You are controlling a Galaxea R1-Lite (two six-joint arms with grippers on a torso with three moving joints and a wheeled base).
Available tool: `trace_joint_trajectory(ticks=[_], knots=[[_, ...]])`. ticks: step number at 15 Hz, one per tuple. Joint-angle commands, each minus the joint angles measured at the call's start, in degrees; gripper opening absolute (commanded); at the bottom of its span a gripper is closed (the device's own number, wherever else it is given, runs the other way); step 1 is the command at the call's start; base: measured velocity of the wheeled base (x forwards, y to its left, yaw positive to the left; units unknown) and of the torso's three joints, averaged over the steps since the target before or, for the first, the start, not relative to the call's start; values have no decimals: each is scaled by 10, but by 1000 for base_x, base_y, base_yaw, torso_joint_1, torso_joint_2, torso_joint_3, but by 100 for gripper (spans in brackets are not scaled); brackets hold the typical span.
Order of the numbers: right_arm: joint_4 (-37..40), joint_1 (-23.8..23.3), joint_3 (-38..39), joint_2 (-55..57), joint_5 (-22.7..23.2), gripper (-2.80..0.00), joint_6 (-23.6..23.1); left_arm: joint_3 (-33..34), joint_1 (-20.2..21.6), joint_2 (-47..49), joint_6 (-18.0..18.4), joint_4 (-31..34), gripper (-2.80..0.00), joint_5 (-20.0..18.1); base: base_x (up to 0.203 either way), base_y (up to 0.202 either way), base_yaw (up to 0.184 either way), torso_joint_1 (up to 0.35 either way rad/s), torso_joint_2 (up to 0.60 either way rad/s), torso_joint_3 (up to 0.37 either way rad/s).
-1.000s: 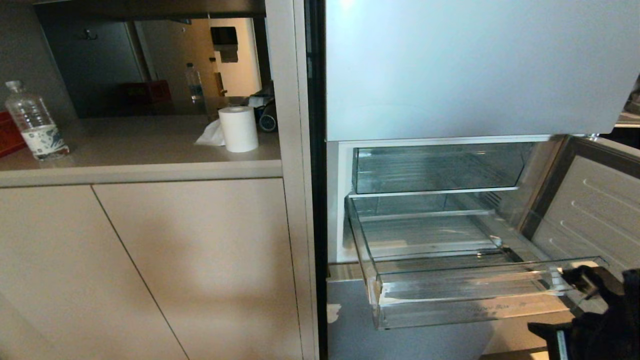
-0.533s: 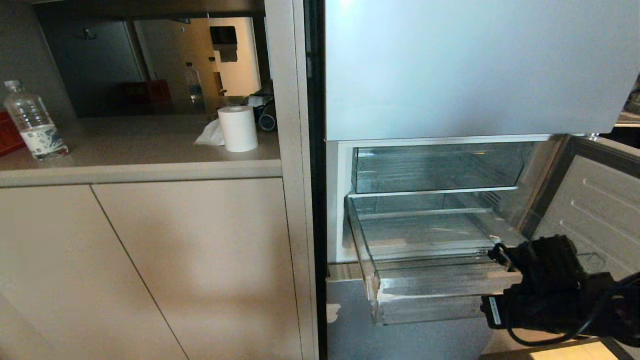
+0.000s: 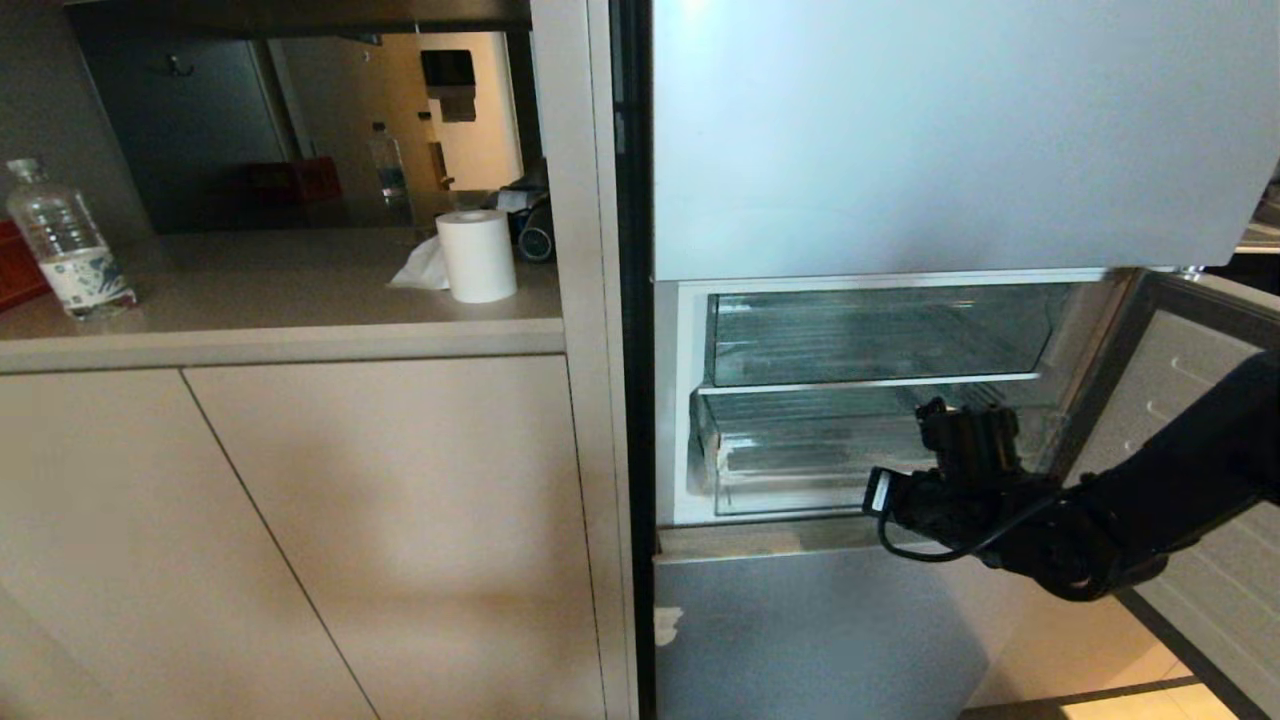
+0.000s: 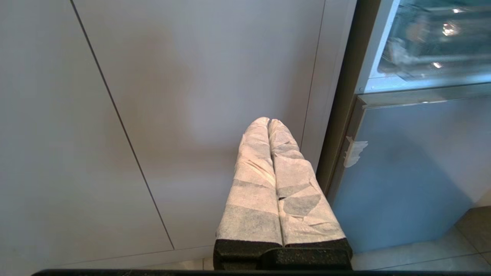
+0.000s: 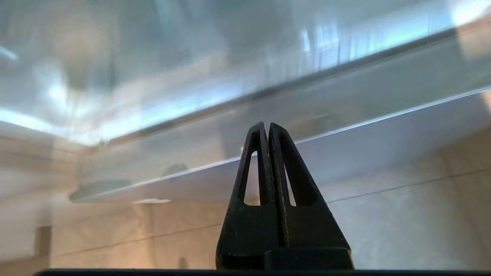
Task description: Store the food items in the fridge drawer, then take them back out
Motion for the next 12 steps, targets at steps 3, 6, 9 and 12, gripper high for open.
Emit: trace_joint_trajectory(ticks=[3, 6, 9, 12], knots=[[-4, 14, 90, -94, 6, -280, 3, 1, 0, 0, 0, 0, -280, 0, 0, 0, 0, 0, 0, 0], [-4, 14, 192, -245, 20, -280, -18, 1, 0, 1, 0, 0, -280, 0, 0, 0, 0, 0, 0, 0], [6, 12, 301, -458, 26, -280, -70, 1, 0, 0, 0, 0, -280, 0, 0, 0, 0, 0, 0, 0], [49, -17, 397, -694, 34, -280, -139, 1, 0, 0, 0, 0, -280, 0, 0, 0, 0, 0, 0, 0]])
